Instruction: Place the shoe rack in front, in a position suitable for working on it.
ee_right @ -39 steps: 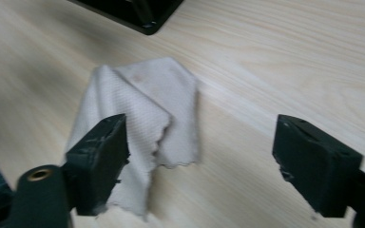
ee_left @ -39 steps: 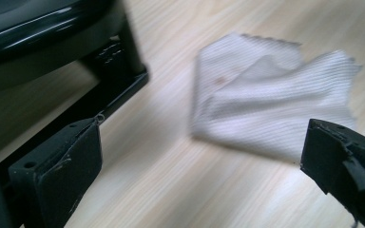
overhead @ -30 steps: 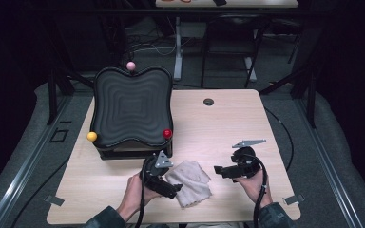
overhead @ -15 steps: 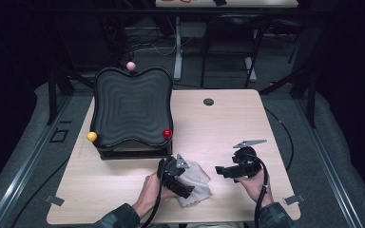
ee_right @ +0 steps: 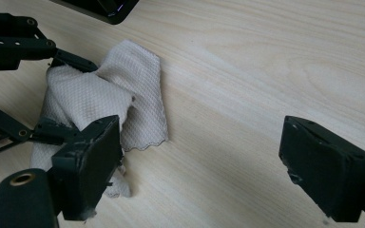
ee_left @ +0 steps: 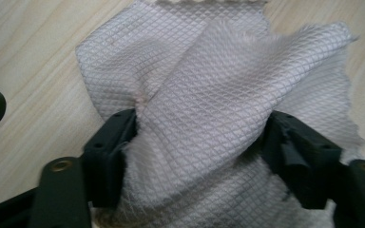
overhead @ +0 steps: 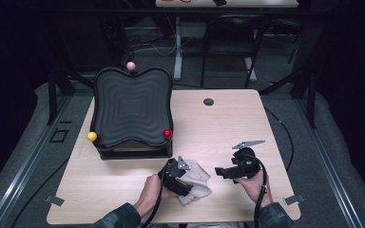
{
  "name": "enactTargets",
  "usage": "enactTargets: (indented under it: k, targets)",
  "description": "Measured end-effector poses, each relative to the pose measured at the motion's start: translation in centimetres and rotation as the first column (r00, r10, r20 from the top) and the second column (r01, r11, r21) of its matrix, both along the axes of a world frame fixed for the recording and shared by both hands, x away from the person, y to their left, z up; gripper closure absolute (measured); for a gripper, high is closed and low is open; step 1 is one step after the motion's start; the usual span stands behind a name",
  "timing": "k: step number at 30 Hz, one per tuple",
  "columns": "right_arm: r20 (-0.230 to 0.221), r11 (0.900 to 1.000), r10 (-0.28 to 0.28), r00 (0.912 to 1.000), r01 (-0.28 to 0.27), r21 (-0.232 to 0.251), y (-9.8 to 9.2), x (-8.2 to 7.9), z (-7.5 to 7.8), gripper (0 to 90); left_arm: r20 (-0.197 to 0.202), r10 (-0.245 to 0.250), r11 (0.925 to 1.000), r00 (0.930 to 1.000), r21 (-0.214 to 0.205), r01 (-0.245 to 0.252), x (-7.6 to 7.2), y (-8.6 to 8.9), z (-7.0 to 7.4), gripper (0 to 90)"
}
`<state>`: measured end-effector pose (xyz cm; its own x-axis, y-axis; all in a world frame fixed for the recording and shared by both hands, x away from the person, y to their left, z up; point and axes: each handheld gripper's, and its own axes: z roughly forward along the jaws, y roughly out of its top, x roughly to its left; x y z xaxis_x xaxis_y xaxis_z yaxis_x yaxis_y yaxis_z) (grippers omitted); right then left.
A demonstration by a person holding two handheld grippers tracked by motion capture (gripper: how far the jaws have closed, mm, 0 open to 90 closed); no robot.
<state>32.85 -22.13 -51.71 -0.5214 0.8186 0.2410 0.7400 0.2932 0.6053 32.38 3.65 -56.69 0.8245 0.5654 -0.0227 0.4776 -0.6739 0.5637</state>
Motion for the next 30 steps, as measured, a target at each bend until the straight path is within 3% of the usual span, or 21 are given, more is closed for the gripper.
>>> enactTargets:
  k: [6, 11, 17, 23, 27, 29, 30]
  targets:
    - [-0.002, 1.0000, -0.005, 1.0000, 0.005, -0.002, 0.0, 0.1, -0.2, 13.9, 0.004, -0.010, 0.9988, 0.9999, -0.048, 0.010, -0.1, 0.4, 0.2, 62.4]
    - [-0.003, 0.9998, 0.008, 1.0000, -0.008, -0.016, 0.3, 0.1, -0.4, 14.2, -0.007, -0.014, 0.9968, 0.9999, -0.078, 0.013, -0.1, 0.7, 0.1, 74.3]
    - [0.017, 0.9998, 0.005, 0.9998, -0.005, -0.018, 0.2, 0.1, -0.2, 14.4, -0.005, -0.007, 0.9973, 1.0000, -0.074, 0.006, 0.0, 1.5, 0.5, 77.6]
    - [0.029, 0.9997, 0.011, 0.9995, -0.010, -0.020, 0.5, 0.0, 0.0, 14.5, 0.001, -0.017, 0.9952, 0.9998, -0.096, 0.017, -0.7, 2.2, 2.0, 77.6]
    - [0.046, 0.9996, 0.023, 0.9987, -0.022, -0.015, 0.8, 0.0, 0.3, 14.7, 0.016, -0.012, 0.9953, 0.9998, -0.096, 0.013, -1.3, 4.2, 4.0, 77.7]
    - [0.050, 0.9997, 0.023, 0.9985, -0.022, -0.010, 1.0, 0.1, 0.3, 14.7, 0.017, -0.002, 0.9951, 0.9999, -0.099, 0.004, -1.2, 4.7, 4.2, 77.7]
    - [0.049, 0.9995, 0.023, 0.9985, -0.022, -0.021, 1.1, 0.1, 0.4, 14.8, 0.018, 0.035, 0.9937, 0.9992, -0.107, -0.033, -0.9, 6.3, 4.8, 77.8]
